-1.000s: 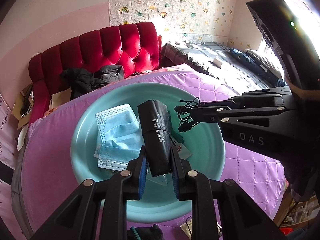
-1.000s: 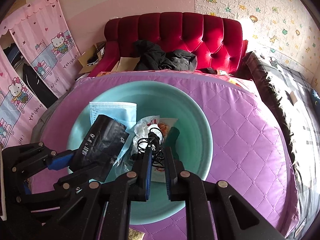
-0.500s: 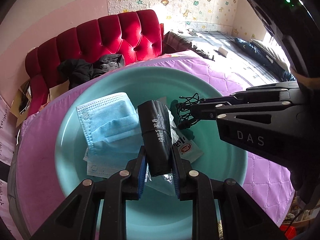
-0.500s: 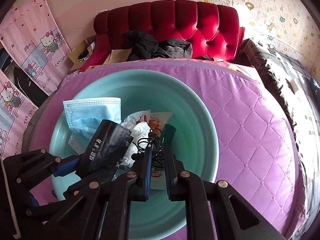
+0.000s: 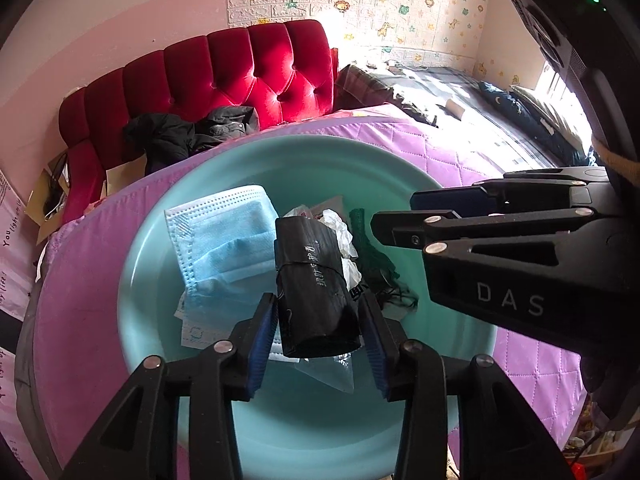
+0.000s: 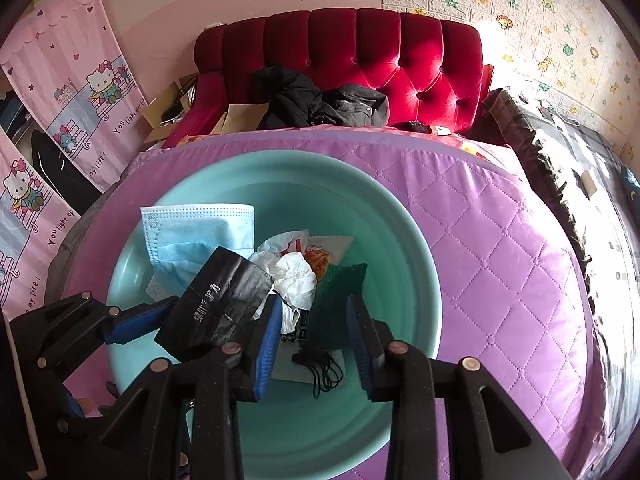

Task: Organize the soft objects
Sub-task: 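Open both tools to drop the bag and earphones into the basin, then move both tools back toward the black glove and powder packet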

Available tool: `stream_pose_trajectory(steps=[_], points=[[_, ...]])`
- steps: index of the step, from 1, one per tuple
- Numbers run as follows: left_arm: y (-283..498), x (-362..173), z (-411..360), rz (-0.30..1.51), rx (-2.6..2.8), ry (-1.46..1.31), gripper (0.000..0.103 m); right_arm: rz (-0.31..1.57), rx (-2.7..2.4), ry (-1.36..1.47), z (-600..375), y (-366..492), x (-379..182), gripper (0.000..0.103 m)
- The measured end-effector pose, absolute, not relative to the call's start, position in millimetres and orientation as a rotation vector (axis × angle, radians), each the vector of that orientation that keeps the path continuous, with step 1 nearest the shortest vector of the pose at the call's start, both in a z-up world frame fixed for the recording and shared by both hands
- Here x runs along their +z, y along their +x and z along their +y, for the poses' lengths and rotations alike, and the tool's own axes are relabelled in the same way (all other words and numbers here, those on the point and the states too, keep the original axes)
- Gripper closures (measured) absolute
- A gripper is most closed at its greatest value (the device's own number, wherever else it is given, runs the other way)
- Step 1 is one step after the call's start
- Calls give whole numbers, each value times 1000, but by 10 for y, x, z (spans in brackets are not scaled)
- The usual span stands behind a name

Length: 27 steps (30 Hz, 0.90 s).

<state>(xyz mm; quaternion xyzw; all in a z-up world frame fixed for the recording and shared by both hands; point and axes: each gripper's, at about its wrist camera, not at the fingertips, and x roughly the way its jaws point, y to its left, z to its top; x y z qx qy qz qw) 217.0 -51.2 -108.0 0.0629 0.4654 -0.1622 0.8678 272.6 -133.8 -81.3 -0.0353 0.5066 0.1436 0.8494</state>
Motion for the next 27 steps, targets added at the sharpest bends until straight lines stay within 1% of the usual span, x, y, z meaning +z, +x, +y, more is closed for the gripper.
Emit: stream_pose_trajectory(steps=[1, 2, 3, 4, 6, 8, 9, 19, 27], points=[[2168, -1069, -505, 973, -334, 131, 44, 1063, 296, -80, -1338, 2714, -796, 50], [2161, -1055, -498, 969, -328, 129, 30, 1058, 289, -83, -1340, 2703, -781, 46], [2162, -1048, -488, 966, -322, 126, 16, 1054, 284, -82, -1344, 2692, -765, 34], [2157, -1038, -481, 965, -317, 121, 12, 1049, 279, -79, -1351, 2680, -749, 21], [2138, -1016, -459, 959, -304, 110, 8, 1043, 272, -74, -1366, 2655, -719, 10], [2113, -990, -433, 949, -289, 101, 0, 1037, 269, -73, -1384, 2625, -696, 4], [2103, -981, -418, 951, -282, 93, 0, 1030, 266, -74, -1389, 2602, -684, 0], [1901, -887, -263, 934, -224, 15, 0, 992, 252, -104, -1363, 2298, -538, 0], [1644, -792, -246, 909, -224, 41, 0, 978, 249, -99, -1378, 2033, -447, 0]])
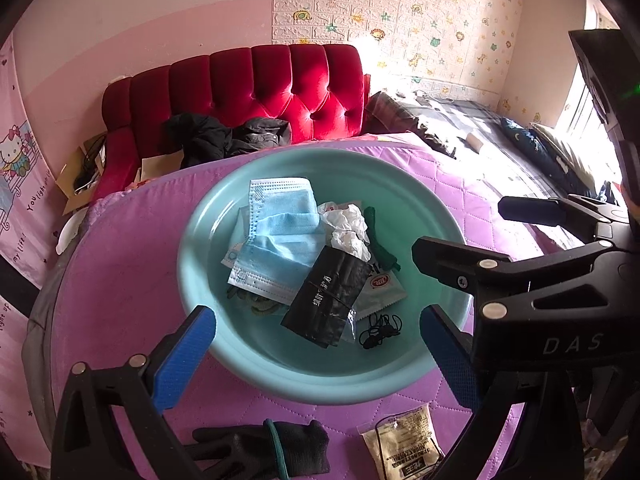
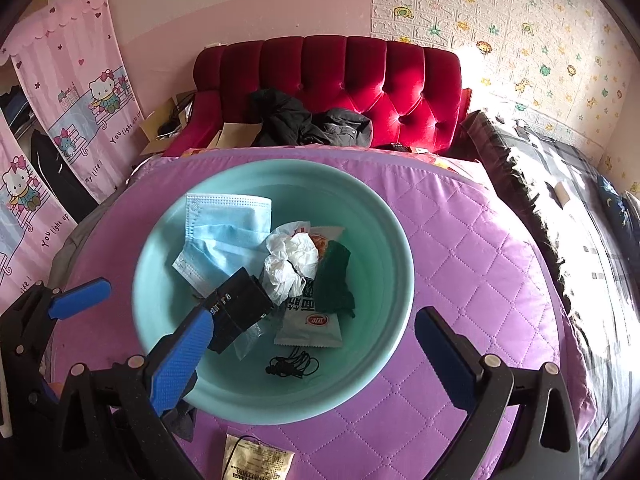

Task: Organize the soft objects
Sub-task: 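Move both tools back toward the black glove and powder packet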

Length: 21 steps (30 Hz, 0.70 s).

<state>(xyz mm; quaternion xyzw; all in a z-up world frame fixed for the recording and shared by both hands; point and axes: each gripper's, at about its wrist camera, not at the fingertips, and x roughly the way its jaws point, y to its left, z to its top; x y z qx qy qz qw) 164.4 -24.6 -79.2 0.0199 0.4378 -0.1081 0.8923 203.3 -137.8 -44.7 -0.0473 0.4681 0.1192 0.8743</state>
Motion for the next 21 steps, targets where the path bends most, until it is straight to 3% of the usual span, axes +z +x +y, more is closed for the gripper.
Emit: stream_pose_trajectory(steps=[21], points=[[899, -671, 109, 844, -228, 44, 0, 938, 240, -122, -1387, 1276, -427, 0]])
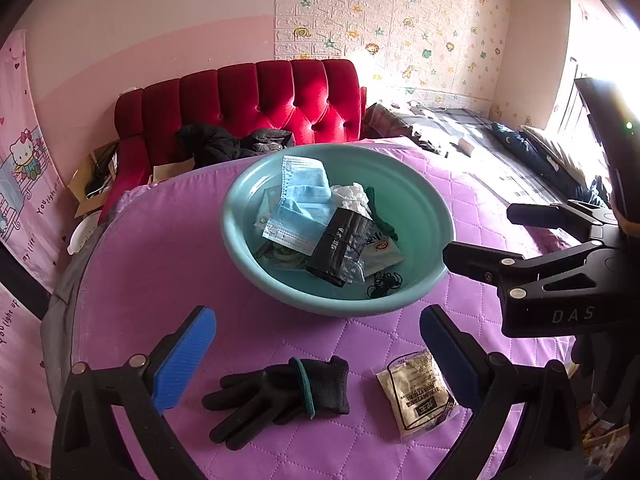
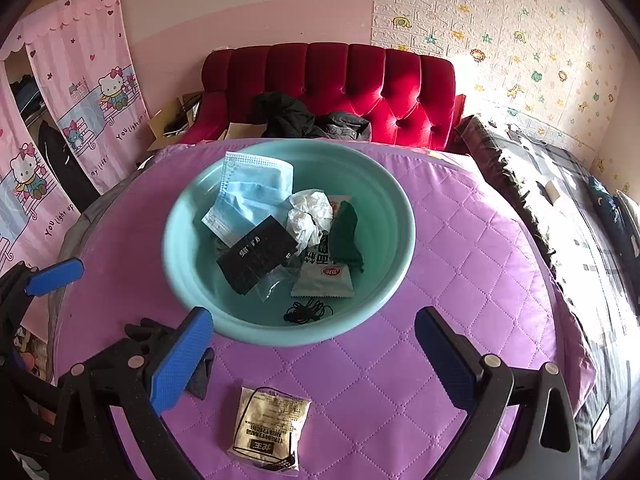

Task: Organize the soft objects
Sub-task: 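Move both tools back toward the black glove and powder packet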

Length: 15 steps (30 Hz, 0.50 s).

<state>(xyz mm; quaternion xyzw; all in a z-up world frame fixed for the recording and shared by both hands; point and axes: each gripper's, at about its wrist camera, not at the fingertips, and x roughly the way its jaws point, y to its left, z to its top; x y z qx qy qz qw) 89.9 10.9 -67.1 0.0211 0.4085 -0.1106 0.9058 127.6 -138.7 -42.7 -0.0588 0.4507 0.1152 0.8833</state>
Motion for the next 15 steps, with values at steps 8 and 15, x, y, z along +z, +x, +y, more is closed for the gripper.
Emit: stream_pose_trajectory(steps=[8, 15], points=[[593, -761, 224, 844, -230, 49, 0, 935, 243, -112, -1404, 996, -523, 0], [313, -885, 286, 847, -231, 76, 0, 909, 228, -122, -1434, 703, -653, 0]])
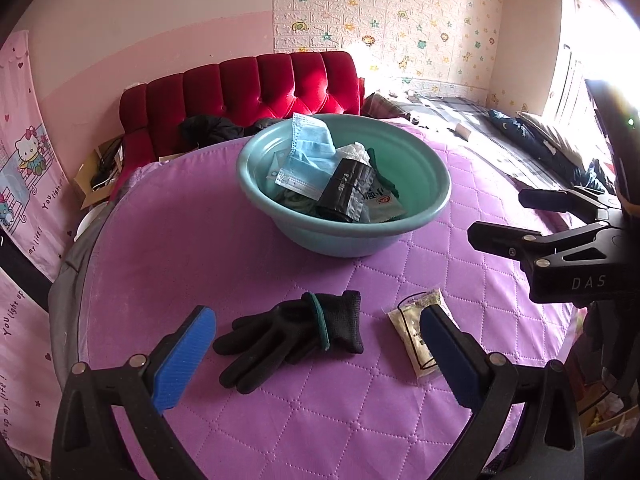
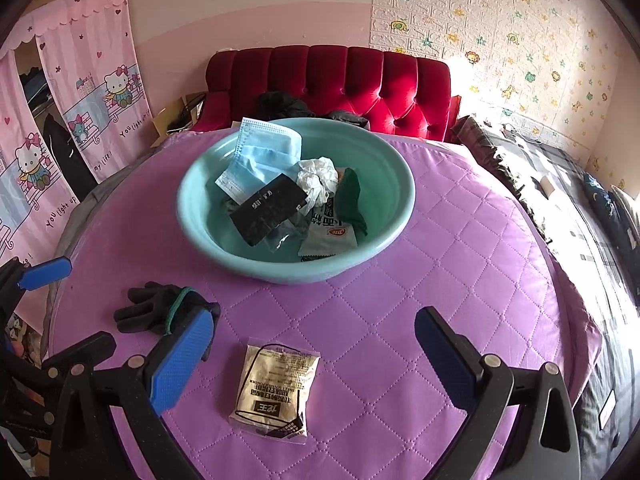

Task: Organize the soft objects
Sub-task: 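Move both tools back toward the black glove and powder packet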

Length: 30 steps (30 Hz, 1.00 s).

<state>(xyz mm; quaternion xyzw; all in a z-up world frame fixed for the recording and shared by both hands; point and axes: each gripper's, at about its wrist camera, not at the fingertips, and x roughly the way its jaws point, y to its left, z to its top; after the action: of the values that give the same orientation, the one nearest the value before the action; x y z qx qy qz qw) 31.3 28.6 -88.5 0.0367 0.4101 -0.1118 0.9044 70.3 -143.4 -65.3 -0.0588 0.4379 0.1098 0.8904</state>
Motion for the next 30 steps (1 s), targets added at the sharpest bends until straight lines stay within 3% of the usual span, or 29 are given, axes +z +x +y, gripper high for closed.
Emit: stream_pose_trajectory(steps=[11, 30], points=[[44, -1305, 452, 934, -225, 54, 0, 969, 218, -111, -1468, 500, -969, 0], [-22, -1582, 627, 980, -200, 14, 0, 1127, 241, -93, -1283, 774, -1570, 0]])
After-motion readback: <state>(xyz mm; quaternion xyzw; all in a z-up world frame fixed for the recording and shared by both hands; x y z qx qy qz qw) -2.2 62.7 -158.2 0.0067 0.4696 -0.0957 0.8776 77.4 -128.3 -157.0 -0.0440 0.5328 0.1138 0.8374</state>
